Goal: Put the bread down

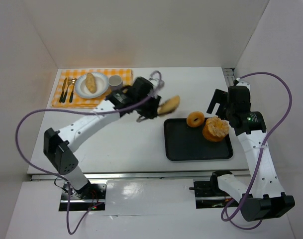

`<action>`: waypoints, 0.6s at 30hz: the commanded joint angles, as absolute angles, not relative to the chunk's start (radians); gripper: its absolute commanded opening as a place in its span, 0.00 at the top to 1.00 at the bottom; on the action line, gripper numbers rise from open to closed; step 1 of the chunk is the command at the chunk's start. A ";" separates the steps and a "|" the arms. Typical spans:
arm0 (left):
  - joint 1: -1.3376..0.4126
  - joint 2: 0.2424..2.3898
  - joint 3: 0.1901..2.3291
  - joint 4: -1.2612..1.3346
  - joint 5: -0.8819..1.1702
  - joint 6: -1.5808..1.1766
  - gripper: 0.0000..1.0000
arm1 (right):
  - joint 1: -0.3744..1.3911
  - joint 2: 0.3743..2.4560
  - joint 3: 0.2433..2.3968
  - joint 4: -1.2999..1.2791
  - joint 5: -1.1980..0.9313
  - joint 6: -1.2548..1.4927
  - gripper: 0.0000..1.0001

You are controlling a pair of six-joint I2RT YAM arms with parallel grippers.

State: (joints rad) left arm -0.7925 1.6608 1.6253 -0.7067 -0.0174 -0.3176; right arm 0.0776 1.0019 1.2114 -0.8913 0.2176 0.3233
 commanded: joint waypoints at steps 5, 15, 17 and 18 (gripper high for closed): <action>-0.260 1.516 1.623 -0.661 0.177 -0.392 0.64 | 0.075 0.982 1.244 -0.887 0.241 0.316 0.00; 0.152 1.558 1.562 -0.548 0.382 -0.569 0.64 | 0.075 1.002 1.244 -0.878 0.241 0.316 0.00; 0.152 1.584 1.575 -0.519 0.382 -0.569 0.64 | 0.075 1.011 1.244 -0.877 0.241 0.316 0.00; 0.152 1.612 1.591 -0.509 0.332 -0.569 0.64 | 0.075 1.020 1.244 -0.877 0.241 0.316 0.00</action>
State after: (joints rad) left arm 0.1658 1.5730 1.5551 -0.6086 0.2913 -0.5308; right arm 0.0776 1.0073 1.2114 -0.8913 0.2253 0.3233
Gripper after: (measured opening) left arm 0.491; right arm 0.999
